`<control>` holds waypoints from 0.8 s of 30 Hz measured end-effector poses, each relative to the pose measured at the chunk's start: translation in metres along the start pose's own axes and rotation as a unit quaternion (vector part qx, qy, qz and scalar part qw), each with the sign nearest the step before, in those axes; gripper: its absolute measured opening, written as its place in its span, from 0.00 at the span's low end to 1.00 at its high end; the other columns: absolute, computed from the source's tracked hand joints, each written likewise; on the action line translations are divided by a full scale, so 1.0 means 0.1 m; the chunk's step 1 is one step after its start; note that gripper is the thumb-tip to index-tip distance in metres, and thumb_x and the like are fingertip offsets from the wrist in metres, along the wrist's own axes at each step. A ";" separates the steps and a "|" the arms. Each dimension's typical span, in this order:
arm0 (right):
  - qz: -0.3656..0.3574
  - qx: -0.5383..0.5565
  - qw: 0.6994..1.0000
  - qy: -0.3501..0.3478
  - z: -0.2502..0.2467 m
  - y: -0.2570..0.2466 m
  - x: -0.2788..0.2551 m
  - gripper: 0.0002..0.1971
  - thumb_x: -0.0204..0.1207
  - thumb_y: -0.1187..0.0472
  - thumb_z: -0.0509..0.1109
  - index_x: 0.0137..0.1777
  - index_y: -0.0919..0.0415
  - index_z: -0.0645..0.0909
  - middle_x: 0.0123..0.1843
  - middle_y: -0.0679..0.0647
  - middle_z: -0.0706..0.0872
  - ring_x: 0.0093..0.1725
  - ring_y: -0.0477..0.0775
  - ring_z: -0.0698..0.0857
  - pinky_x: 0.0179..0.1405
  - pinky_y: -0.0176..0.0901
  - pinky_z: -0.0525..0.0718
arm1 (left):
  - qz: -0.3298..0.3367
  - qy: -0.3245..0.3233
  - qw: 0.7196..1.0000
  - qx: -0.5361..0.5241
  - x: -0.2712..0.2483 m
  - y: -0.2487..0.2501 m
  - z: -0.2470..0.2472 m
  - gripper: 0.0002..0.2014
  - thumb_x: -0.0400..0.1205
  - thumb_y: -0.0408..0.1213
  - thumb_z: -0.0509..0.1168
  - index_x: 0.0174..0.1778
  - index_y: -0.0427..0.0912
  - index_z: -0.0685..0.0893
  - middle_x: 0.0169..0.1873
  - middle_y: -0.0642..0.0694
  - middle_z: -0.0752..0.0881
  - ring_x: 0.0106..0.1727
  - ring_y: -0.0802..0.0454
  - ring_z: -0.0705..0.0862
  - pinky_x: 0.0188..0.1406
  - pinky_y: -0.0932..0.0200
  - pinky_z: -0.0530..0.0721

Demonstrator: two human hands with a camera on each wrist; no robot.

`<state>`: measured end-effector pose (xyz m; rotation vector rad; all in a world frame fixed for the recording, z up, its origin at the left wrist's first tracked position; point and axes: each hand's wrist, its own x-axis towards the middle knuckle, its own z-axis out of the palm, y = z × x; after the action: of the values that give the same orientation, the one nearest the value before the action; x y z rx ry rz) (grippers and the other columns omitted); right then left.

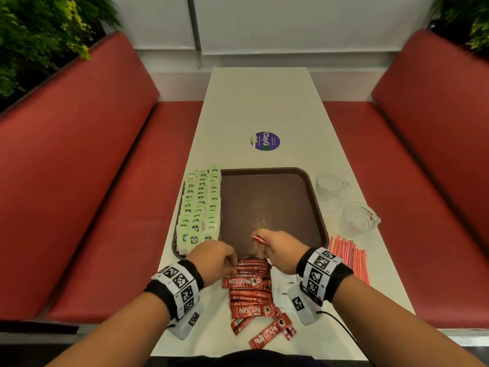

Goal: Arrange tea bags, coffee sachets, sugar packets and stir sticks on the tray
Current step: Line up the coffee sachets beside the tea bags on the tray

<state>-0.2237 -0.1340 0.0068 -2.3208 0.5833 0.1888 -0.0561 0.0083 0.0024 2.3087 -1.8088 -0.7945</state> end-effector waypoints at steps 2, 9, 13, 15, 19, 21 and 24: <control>0.012 0.006 1.000 0.010 0.02 0.01 0.00 0.11 0.84 0.66 0.58 0.61 0.52 0.76 0.47 0.52 0.88 0.46 0.55 0.87 0.52 0.56 0.86 | 0.036 -0.048 0.997 0.045 -0.02 0.00 0.08 0.09 0.80 0.49 0.72 0.54 0.54 0.88 0.48 0.57 0.83 0.51 0.57 0.81 0.51 0.60 0.78; 0.024 0.024 0.999 0.020 0.05 0.03 0.01 0.06 0.82 0.60 0.65 0.55 0.53 0.73 0.47 0.55 0.87 0.46 0.55 0.86 0.49 0.57 0.87 | 0.065 -0.062 0.989 0.120 0.02 0.04 0.20 0.12 0.81 0.51 0.69 0.58 0.52 0.87 0.53 0.50 0.82 0.56 0.50 0.81 0.52 0.55 0.79; 0.011 0.034 0.999 0.005 0.05 0.02 0.01 0.05 0.80 0.57 0.70 0.51 0.50 0.76 0.46 0.49 0.86 0.46 0.51 0.86 0.48 0.46 0.85 | 0.081 -0.050 0.986 0.135 0.02 0.03 0.19 0.11 0.83 0.49 0.64 0.55 0.51 0.88 0.52 0.49 0.83 0.54 0.50 0.82 0.50 0.56 0.79; 0.005 0.038 0.999 -0.007 0.03 0.02 0.02 0.07 0.78 0.54 0.73 0.49 0.48 0.77 0.46 0.47 0.86 0.46 0.48 0.86 0.48 0.45 0.85 | 0.096 -0.030 0.986 0.134 0.02 0.00 0.18 0.13 0.84 0.50 0.61 0.55 0.50 0.88 0.49 0.50 0.83 0.52 0.50 0.83 0.47 0.58 0.78; -0.009 0.026 0.999 -0.027 0.00 0.01 0.08 0.10 0.73 0.51 0.80 0.46 0.46 0.79 0.45 0.44 0.84 0.45 0.44 0.84 0.48 0.42 0.84 | 0.104 0.037 0.991 0.072 0.06 -0.03 0.03 0.13 0.84 0.50 0.61 0.54 0.50 0.88 0.48 0.53 0.82 0.50 0.54 0.81 0.45 0.60 0.75; -0.021 0.009 1.000 -0.006 -0.03 0.00 0.13 0.09 0.75 0.51 0.78 0.43 0.44 0.79 0.44 0.43 0.82 0.45 0.45 0.82 0.49 0.42 0.82 | 0.112 0.052 0.991 0.049 0.10 -0.04 -0.07 0.12 0.85 0.48 0.61 0.54 0.48 0.87 0.47 0.53 0.82 0.49 0.55 0.80 0.46 0.60 0.76; -0.043 0.003 0.998 0.044 -0.08 -0.02 0.21 0.12 0.78 0.52 0.76 0.38 0.41 0.76 0.42 0.43 0.79 0.42 0.45 0.80 0.45 0.40 0.78 | 0.099 0.068 0.992 0.029 0.18 -0.07 -0.20 0.12 0.85 0.49 0.62 0.55 0.48 0.86 0.47 0.54 0.82 0.47 0.55 0.80 0.49 0.56 0.81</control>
<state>-0.2049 -0.1460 0.0080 -2.3528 0.5263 0.0448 -0.0382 -0.0107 0.0107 2.1155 -1.9837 -0.5496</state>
